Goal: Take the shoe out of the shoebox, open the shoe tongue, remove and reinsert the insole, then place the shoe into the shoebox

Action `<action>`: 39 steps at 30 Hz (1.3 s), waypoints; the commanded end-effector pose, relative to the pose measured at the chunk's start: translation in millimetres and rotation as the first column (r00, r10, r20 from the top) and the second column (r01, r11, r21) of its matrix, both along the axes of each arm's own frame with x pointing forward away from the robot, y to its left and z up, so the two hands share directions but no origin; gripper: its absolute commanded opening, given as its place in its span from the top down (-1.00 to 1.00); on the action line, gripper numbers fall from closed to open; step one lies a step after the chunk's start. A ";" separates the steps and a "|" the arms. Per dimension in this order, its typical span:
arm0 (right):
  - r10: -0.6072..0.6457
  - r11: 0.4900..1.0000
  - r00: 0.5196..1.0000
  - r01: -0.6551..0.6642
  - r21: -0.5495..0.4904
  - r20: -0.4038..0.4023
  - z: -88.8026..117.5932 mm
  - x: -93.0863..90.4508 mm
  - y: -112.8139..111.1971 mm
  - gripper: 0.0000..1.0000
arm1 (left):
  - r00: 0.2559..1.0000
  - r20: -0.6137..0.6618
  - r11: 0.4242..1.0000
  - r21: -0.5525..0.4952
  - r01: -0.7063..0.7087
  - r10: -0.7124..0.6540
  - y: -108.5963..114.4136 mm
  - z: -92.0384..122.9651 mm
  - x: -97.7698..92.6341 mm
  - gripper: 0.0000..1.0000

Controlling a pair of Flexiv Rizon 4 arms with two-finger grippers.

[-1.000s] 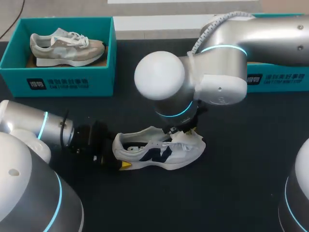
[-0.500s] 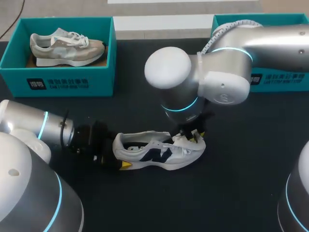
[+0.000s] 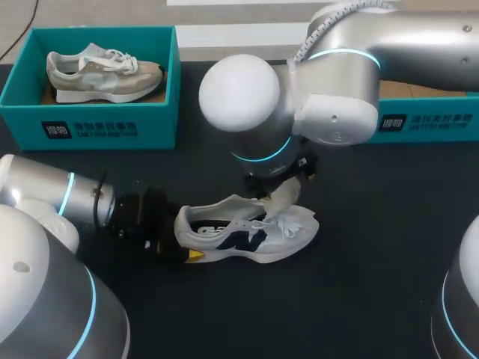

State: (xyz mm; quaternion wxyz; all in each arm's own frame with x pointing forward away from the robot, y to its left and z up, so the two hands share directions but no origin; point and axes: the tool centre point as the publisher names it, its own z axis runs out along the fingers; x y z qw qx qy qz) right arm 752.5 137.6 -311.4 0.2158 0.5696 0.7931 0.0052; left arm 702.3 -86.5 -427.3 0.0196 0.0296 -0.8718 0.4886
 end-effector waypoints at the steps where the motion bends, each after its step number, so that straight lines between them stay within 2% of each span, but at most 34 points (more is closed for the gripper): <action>1: 0.052 0.998 0.997 -0.054 0.033 0.060 25.3 -5.3 5.6 -1.00 | 1.000 0.001 1.000 0.003 -0.001 0.001 -0.5 -5.4 1.8 1.00; 8: 0.233 0.971 0.967 -0.238 0.029 0.105 70.1 5.6 28.1 -1.00 | 1.000 0.001 1.000 0.003 -0.001 0.001 -0.5 -5.4 1.8 1.00; 13: 0.363 0.930 0.924 -0.368 0.019 0.118 90.8 13.1 43.0 -1.00 | 1.000 0.001 1.000 0.003 -0.001 0.001 -0.5 -5.4 1.8 1.00; 18: 0.539 0.842 0.841 -0.539 -0.008 0.048 98.6 18.6 62.5 -1.00 | 1.000 0.001 1.000 0.003 -0.001 0.001 -0.5 -5.4 1.8 1.00; 22: 0.672 0.741 0.740 -0.672 0.001 -0.030 99.4 19.6 77.9 -1.00 | 1.000 0.001 1.000 0.003 -0.001 0.001 -0.5 -5.4 1.8 1.00; 24: 0.735 0.675 0.672 -0.738 0.005 -0.091 97.4 18.3 85.0 -1.00 | 1.000 0.001 1.000 0.003 -0.001 0.001 -0.5 -5.4 1.8 1.00; 25: 0.762 0.641 0.635 -0.767 0.012 -0.128 96.0 16.6 89.6 -0.04 | 1.000 0.001 1.000 0.003 -0.001 0.001 -0.5 -5.4 1.8 1.00; 26: 0.779 0.617 0.608 -0.787 0.013 -0.150 95.0 15.4 92.4 0.13 | 1.000 0.001 1.000 0.003 -0.001 0.001 -0.5 -5.4 1.8 1.00; 27: 0.806 0.581 0.570 -0.814 0.029 -0.162 94.5 12.8 95.6 0.72 | 1.000 0.001 1.000 0.003 -0.001 0.001 -0.5 -5.4 1.8 1.00; 28: 0.813 0.565 0.551 -0.824 0.028 -0.185 94.2 10.1 97.7 1.00 | 1.000 0.001 1.000 0.003 -0.001 0.001 -0.5 -5.4 1.8 1.00; 30: 0.828 0.535 0.516 -0.844 0.034 -0.221 93.6 4.4 100.6 1.00 | 1.000 0.001 1.000 0.003 -0.001 0.001 -0.5 -5.4 1.8 1.00; 33: 0.830 0.514 0.495 -0.858 0.009 -0.258 90.0 -4.0 101.8 1.00 | 1.000 0.001 1.000 0.003 -0.001 0.001 -0.5 -5.4 1.8 1.00; 36: 0.817 0.514 0.500 -0.857 -0.031 -0.288 80.2 -10.4 102.1 1.00 | 1.000 0.001 1.000 0.003 -0.001 0.001 -0.5 -5.4 1.8 1.00; 39: 0.802 0.516 0.499 -0.855 -0.040 -0.329 60.8 -13.9 102.8 1.00 | 1.000 0.001 1.000 0.003 -0.001 0.001 -0.5 -5.4 1.8 1.00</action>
